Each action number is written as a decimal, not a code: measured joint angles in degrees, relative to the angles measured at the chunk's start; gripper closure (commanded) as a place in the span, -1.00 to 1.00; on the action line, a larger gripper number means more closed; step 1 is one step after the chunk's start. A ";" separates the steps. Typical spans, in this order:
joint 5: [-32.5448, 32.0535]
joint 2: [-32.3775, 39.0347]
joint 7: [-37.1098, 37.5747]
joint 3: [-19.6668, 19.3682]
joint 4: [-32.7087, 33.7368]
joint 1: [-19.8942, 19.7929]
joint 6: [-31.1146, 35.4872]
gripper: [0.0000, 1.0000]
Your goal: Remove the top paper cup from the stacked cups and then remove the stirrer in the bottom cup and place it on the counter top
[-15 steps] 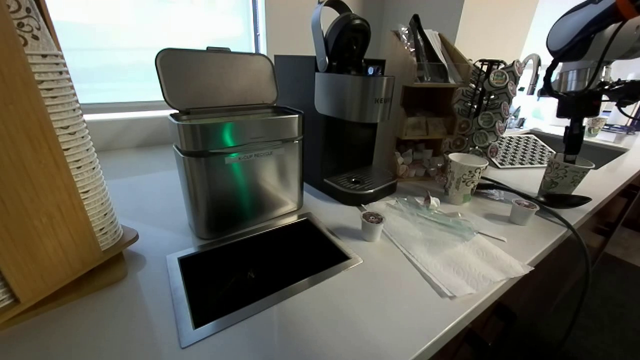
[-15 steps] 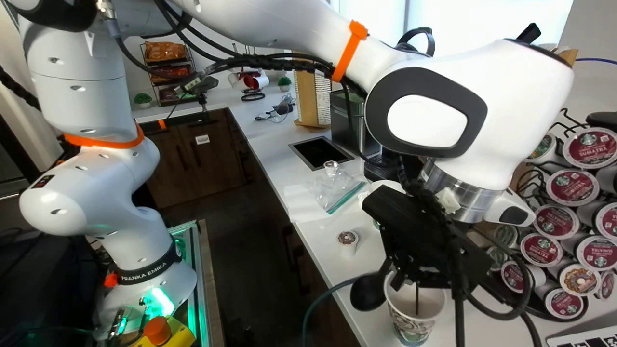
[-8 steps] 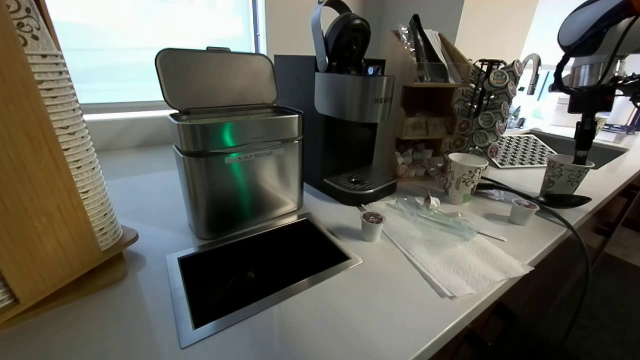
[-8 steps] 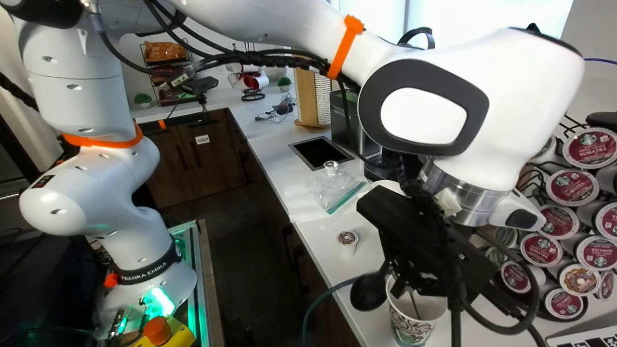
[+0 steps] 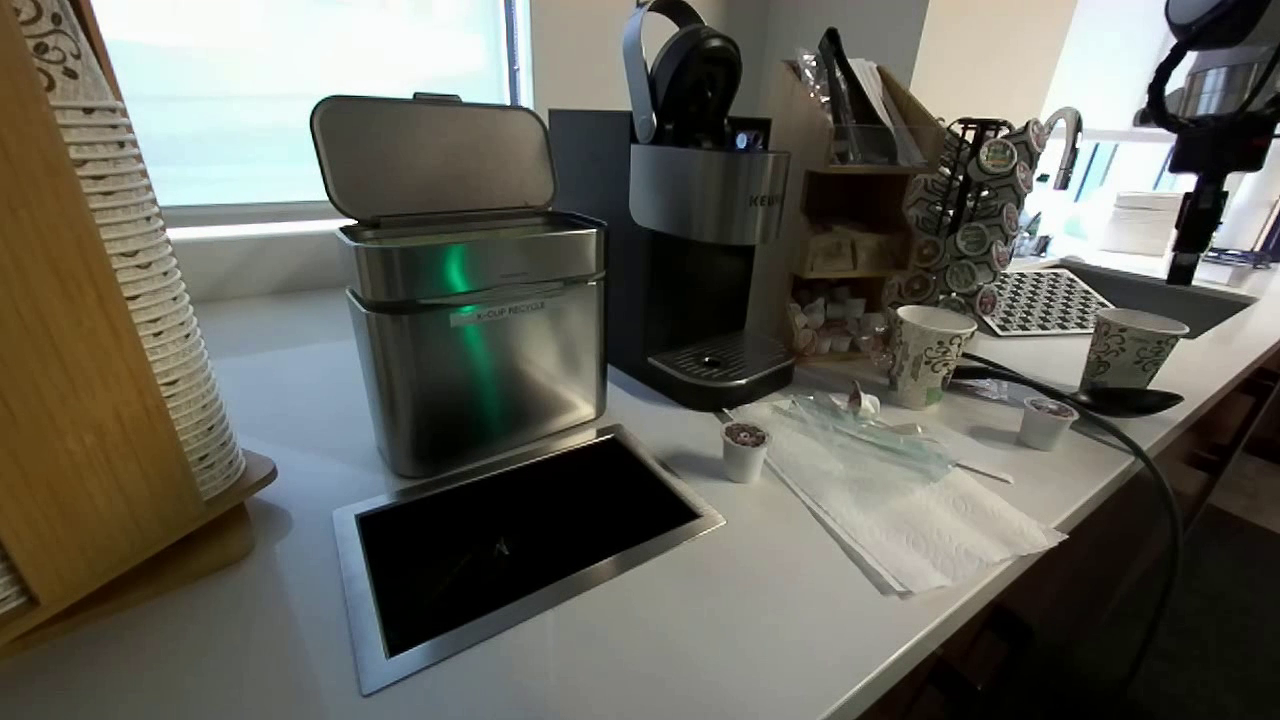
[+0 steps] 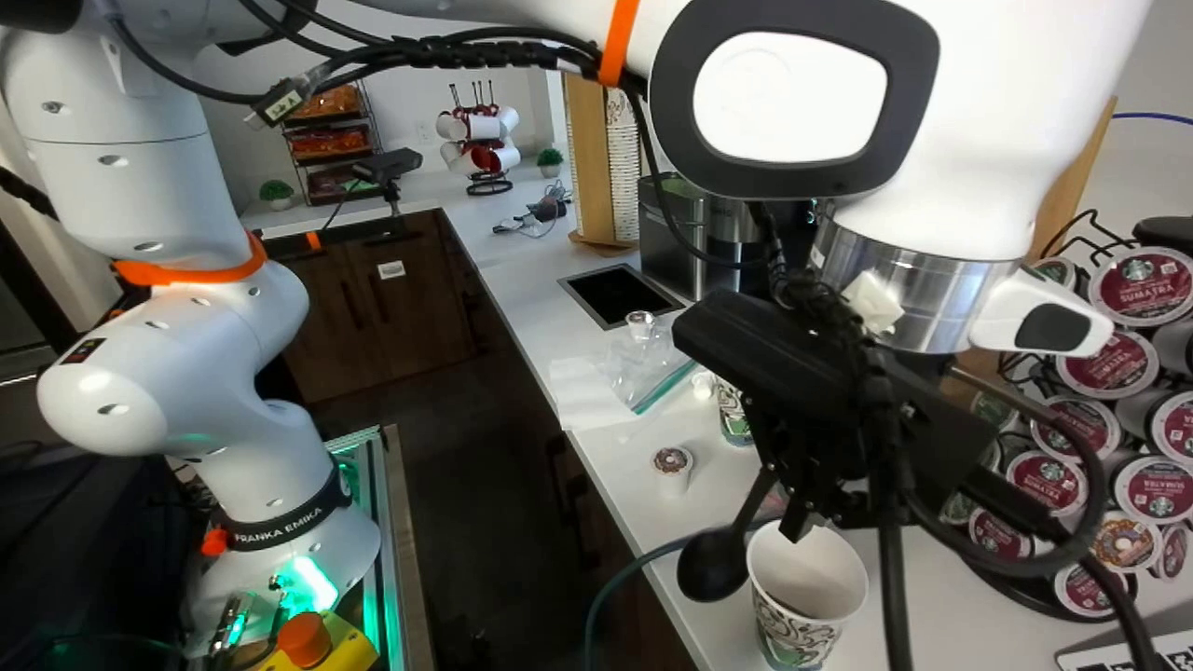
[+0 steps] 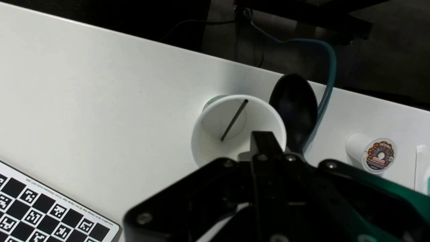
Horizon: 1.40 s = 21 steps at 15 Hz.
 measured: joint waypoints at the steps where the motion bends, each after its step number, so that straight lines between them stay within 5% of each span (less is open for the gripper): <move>1: 0.00 -0.02 0.00 -0.02 -0.07 0.00 0.05 0.47; 8: 0.44 1.58 0.00 -0.01 -2.55 0.01 5.20 -0.56; 11: 0.79 2.78 0.00 -0.01 -2.81 -0.02 6.44 -0.55; 16: 1.70 3.97 -0.01 -0.01 -2.81 -0.21 6.60 0.32; 17: 1.91 4.05 -0.01 -0.01 -2.81 -0.29 6.60 0.06; 18: 2.18 4.09 -0.01 -0.01 -2.81 -0.38 6.61 0.36; 21: 2.97 4.09 -0.02 -0.01 -2.76 -0.62 6.61 0.33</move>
